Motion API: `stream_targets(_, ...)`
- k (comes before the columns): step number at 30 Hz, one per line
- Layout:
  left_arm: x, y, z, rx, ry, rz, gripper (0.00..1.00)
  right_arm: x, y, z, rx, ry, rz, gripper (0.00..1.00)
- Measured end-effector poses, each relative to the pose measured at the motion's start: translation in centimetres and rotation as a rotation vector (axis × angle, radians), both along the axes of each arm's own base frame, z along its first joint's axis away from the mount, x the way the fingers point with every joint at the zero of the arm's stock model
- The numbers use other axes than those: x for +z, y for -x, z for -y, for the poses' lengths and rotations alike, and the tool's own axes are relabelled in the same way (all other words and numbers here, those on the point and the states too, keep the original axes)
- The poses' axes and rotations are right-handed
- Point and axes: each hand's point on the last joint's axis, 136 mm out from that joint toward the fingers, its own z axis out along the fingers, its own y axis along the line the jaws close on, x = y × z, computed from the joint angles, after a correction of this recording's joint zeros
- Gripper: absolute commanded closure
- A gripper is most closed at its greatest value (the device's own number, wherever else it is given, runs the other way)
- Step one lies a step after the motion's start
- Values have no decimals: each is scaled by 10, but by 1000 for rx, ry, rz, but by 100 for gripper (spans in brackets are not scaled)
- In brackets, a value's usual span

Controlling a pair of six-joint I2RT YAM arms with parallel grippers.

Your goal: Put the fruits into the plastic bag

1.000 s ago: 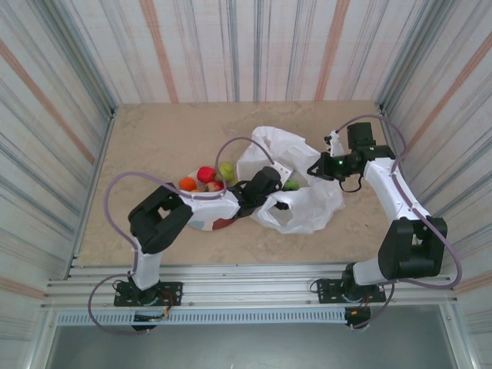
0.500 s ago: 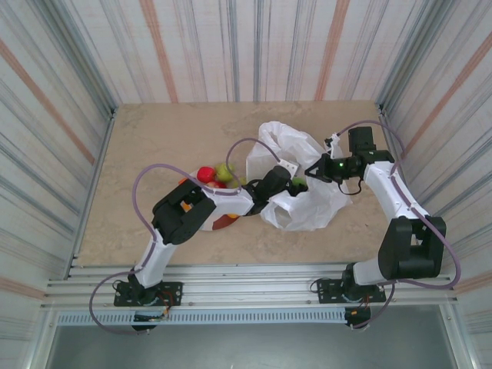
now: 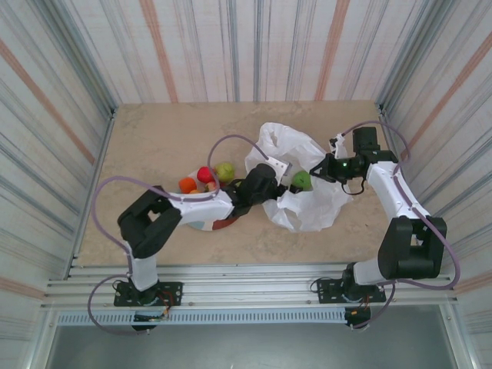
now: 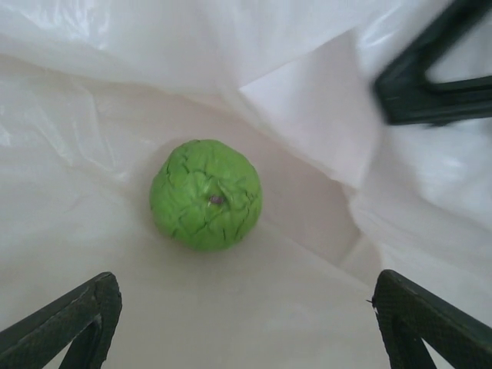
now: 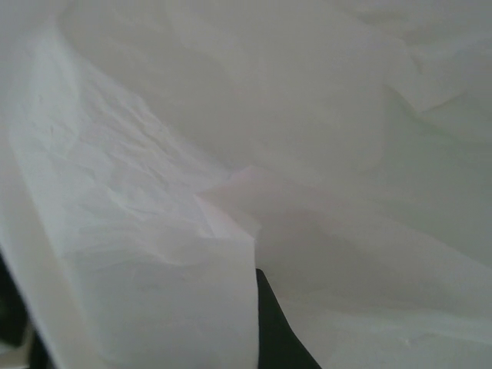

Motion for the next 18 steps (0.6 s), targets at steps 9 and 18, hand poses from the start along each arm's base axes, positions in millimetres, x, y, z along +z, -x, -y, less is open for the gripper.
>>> stream_targets(9,22,41,-33,-108,2,-46,13,-5,3,4,-12,27,-20,100)
stream_targets(18,42,75,-64,-171,-23,-65,14,-5,2,4,-13,33,-20,100)
